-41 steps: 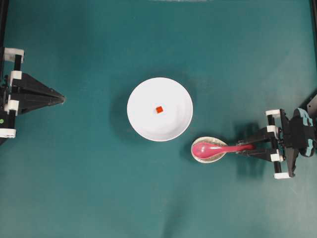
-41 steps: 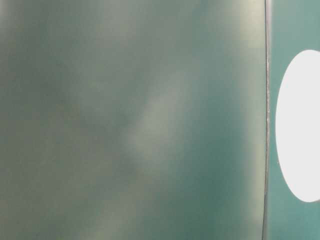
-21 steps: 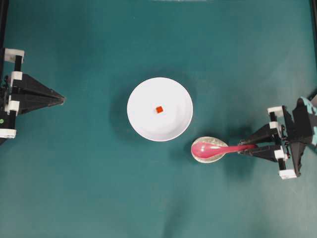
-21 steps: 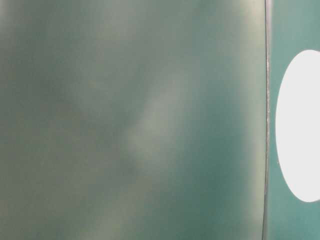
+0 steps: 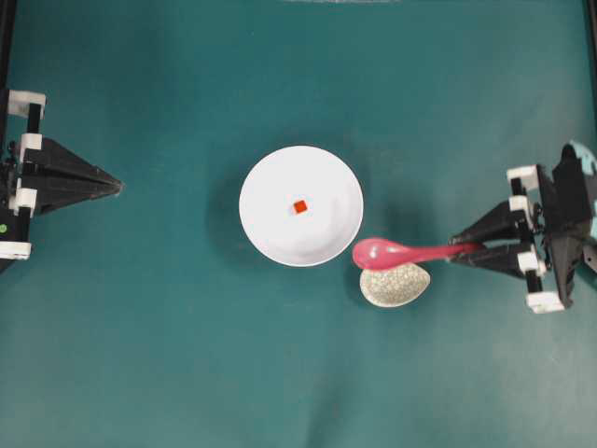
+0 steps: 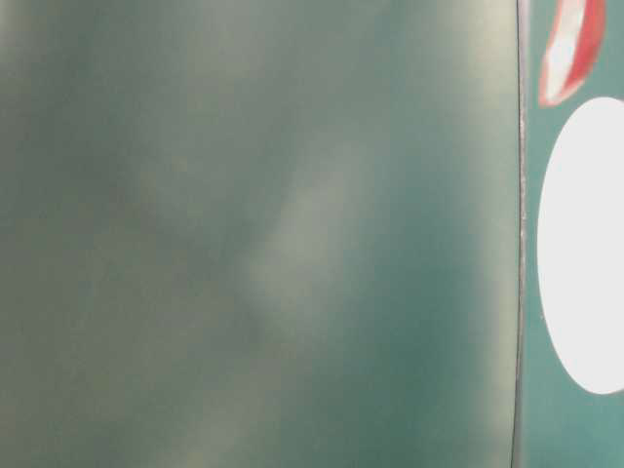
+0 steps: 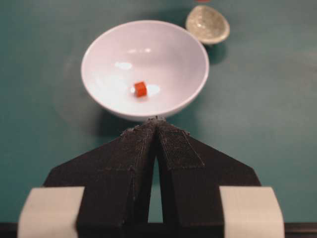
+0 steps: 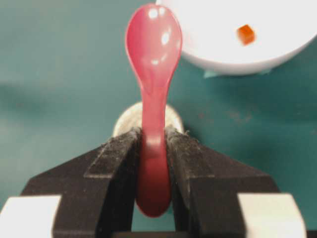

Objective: Grip the spoon and scoop the red block from the bowl with right arm.
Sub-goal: 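Lift the spoon out of the rest and swing it over the bowl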

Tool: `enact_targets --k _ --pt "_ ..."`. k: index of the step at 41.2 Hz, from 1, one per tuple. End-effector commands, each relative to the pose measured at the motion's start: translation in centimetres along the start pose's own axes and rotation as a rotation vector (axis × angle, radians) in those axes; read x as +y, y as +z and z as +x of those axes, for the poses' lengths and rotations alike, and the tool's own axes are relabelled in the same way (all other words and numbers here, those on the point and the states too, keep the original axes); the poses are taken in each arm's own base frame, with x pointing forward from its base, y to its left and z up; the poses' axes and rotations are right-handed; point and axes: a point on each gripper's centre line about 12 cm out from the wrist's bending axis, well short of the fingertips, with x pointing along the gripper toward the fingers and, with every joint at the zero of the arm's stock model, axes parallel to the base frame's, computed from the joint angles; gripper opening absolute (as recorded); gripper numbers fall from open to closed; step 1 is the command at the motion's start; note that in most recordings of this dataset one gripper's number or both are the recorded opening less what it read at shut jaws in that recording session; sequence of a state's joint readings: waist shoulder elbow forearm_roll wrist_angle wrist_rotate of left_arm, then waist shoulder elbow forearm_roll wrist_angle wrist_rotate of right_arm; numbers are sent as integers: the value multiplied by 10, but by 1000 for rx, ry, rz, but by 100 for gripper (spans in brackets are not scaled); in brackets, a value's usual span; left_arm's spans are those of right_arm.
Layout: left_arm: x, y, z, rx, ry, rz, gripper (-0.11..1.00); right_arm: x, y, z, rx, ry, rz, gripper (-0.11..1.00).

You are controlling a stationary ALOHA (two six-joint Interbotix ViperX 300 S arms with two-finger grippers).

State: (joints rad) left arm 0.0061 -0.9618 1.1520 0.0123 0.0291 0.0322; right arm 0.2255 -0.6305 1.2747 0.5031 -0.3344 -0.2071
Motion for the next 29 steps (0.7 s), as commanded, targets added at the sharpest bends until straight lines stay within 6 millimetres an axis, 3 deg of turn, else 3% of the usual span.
enact_targets --k 1,29 --pt "1 10 1 -24 4 4 0 -3 21 -2 -18 -8 11 24" --pt "1 11 0 -26 4 4 0 -22 88 -6 88 -53 26 24"
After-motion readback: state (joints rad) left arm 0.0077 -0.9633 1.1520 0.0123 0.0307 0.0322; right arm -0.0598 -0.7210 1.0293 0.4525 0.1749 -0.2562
